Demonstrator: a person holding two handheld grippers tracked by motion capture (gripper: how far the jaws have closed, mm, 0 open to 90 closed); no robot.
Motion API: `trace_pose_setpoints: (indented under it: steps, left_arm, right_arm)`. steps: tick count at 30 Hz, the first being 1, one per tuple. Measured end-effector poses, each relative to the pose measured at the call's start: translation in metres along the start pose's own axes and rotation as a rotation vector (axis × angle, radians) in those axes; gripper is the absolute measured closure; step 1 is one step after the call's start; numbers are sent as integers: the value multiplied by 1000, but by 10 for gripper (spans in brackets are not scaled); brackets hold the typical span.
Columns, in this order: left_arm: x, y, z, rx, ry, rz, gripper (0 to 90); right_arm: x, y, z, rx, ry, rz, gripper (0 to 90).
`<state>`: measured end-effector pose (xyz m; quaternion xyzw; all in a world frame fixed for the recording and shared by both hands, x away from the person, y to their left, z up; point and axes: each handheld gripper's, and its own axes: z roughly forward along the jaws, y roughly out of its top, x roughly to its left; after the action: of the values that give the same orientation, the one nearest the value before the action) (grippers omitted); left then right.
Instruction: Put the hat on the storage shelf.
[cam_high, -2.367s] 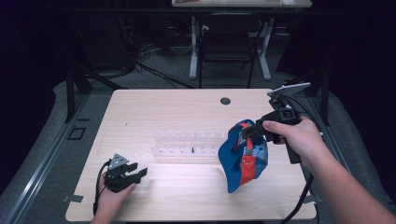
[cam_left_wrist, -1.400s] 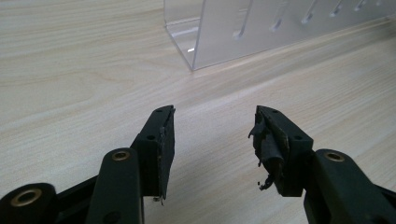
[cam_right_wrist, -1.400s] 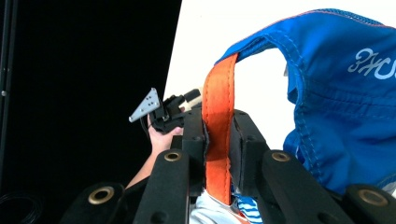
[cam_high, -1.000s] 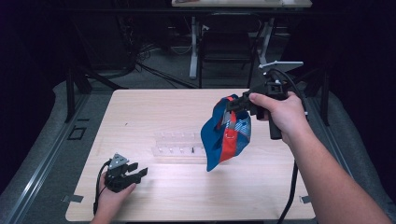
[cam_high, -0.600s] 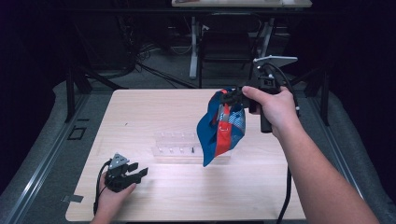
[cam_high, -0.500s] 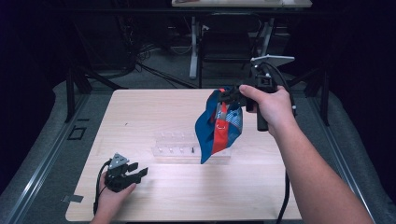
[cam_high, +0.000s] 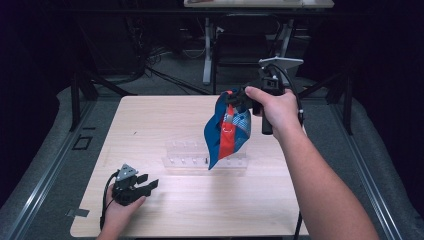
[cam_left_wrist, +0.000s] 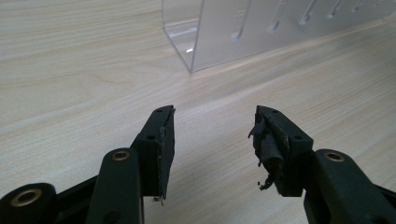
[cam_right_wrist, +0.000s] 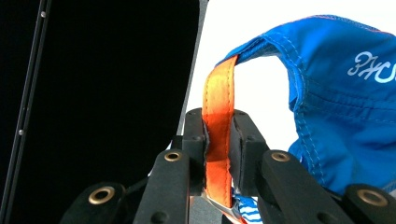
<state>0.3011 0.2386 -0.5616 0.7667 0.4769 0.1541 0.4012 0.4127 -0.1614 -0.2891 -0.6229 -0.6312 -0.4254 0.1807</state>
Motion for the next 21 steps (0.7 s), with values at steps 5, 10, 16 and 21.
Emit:
trace_pose_setpoints:
  steps: [5, 10, 16, 21]
  left_arm:
    - [2, 0, -1, 4, 10, -1, 490]
    - [3, 0, -2, -6, 11, -12, 490]
    - [3, 0, -2, -6, 9, -12, 490]
    - [3, 1, -2, -1, 7, -9, 489]
  right_arm:
    - [0, 5, 6, -15, -6, 8, 782]
    - [0, 8, 9, -19, 4, 19, 782]
    - [6, 8, 11, -16, -1, 6, 782]
    - [11, 9, 13, -25, -7, 0, 781]
